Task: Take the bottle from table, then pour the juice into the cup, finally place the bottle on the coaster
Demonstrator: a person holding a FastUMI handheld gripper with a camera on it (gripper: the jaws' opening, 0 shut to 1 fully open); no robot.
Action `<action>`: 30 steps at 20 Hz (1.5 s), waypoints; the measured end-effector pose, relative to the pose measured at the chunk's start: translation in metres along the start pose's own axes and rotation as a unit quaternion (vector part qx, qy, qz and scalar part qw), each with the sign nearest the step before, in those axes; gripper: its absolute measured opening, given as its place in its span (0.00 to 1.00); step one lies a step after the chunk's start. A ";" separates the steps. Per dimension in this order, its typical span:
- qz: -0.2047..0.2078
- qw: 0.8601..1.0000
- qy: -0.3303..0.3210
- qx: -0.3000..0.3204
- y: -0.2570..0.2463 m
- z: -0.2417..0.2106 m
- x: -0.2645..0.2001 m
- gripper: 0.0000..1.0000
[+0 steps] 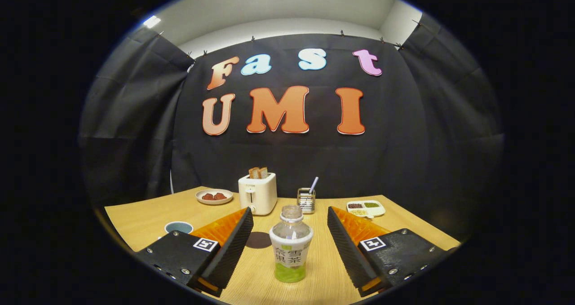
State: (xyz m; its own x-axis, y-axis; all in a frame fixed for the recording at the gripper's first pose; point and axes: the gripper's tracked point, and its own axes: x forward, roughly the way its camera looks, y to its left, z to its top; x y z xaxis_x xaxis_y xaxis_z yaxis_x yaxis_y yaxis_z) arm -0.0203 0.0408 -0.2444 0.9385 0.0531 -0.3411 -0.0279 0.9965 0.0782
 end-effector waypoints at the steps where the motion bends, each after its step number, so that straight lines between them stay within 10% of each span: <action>1: -0.001 1.000 0.006 -0.001 0.002 -0.008 0.001 0.99; 30: -0.033 0.994 0.104 0.028 0.019 -0.104 0.035 0.57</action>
State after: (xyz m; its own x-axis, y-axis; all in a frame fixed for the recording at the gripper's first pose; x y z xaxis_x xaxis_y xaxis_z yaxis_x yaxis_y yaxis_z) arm -0.0240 0.0680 -0.3520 0.8464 0.0054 -0.5325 0.0561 0.9935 0.0992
